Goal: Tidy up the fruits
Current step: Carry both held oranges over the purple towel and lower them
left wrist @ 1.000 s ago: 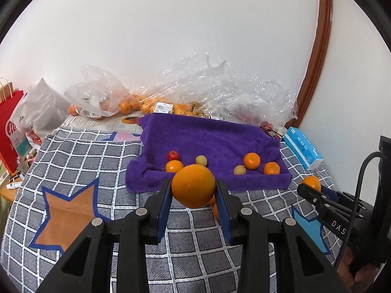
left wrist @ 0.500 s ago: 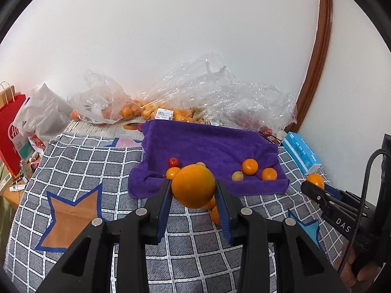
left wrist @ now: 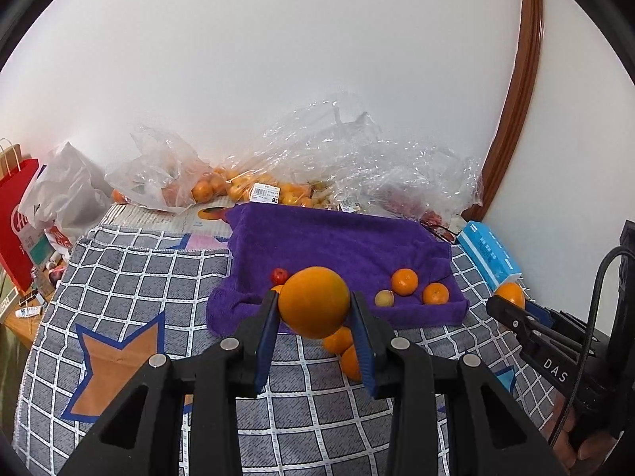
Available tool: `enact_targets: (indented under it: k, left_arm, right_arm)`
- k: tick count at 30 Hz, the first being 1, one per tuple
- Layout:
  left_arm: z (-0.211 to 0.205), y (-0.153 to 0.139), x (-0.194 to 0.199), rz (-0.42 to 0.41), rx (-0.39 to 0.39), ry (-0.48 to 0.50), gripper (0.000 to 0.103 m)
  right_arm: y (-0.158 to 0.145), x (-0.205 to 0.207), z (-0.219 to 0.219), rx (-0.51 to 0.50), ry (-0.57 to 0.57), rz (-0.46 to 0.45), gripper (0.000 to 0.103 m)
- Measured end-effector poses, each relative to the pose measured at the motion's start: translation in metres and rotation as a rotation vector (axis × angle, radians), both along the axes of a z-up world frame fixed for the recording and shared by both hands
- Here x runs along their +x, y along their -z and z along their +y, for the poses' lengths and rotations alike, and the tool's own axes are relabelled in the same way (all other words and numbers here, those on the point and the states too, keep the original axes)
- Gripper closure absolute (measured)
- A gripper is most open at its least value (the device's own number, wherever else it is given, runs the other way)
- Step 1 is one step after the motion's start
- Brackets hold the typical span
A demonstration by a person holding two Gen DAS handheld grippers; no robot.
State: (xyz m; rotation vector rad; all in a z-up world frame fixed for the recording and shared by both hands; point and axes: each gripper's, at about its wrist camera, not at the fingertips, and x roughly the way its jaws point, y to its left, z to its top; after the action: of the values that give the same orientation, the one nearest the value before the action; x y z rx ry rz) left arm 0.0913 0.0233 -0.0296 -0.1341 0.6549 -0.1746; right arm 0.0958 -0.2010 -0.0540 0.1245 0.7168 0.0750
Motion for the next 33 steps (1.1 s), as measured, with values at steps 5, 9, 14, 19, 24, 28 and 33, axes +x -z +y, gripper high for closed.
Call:
enact_targets:
  k: [5, 9, 14, 19, 24, 28, 33]
  left_arm:
    - [0.001, -0.003, 0.004, 0.004, -0.005, -0.001, 0.069]
    - [0.001, -0.005, 0.009, 0.006, -0.015, 0.006, 0.069]
    - [0.001, -0.006, 0.015, 0.010, -0.019, 0.008, 0.069]
    - [0.001, -0.003, 0.020, 0.015, -0.016, 0.002, 0.069]
    - [0.003, 0.002, 0.028, 0.031, -0.020, -0.005, 0.069]
    - [0.007, 0.008, 0.035, 0.049, -0.009, -0.016, 0.069]
    - [0.013, 0.017, 0.044, 0.073, -0.008, -0.033, 0.069]
  right_arm:
    - [0.000, 0.005, 0.000, 0.006, -0.001, 0.009, 0.071]
    - [-0.002, 0.007, 0.000, 0.006, 0.002, 0.004, 0.071]
    - [-0.003, 0.011, -0.002, 0.002, 0.008, 0.003, 0.071]
    - [0.000, 0.018, -0.004, 0.004, 0.014, 0.013, 0.071]
    - [0.005, 0.027, -0.006, 0.008, 0.022, 0.021, 0.071]
    - [0.009, 0.034, -0.008, 0.009, 0.024, 0.029, 0.071]
    - [0.018, 0.048, -0.007, 0.008, 0.025, 0.041, 0.071]
